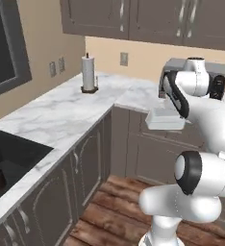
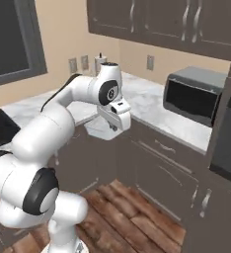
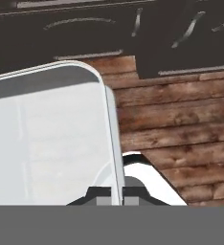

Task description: Pick the jug and tupperware and place them in the sink. Then turn on the water.

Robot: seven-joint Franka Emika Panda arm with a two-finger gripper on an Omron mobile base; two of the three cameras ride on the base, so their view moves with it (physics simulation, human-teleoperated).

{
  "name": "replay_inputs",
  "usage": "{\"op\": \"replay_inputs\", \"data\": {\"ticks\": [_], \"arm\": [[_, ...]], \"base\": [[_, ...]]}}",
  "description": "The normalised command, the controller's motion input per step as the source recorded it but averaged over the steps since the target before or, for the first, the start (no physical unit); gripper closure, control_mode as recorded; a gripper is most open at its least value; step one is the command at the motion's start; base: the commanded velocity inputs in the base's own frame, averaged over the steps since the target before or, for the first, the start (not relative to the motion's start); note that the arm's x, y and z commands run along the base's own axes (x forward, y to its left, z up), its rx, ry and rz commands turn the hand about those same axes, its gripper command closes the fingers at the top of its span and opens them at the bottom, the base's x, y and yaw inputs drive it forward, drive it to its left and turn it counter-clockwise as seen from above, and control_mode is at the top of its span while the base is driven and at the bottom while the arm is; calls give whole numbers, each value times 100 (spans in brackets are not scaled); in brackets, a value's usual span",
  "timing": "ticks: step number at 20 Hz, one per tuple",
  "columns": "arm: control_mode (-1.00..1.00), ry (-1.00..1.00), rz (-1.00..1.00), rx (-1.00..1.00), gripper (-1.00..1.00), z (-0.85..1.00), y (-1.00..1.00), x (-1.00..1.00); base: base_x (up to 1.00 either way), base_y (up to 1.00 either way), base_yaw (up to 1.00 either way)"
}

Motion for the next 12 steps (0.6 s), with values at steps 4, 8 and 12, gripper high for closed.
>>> {"op": "replay_inputs", "data": {"ticks": [4, 8, 12], "arm": [[100, 0, 0, 0, 100, 0, 0, 0], [100, 0, 0, 0, 100, 0, 0, 0], [100, 0, 0, 0, 100, 0, 0, 0]], "base": [[92, 26, 66], [84, 25, 66], [71, 22, 67]]}}
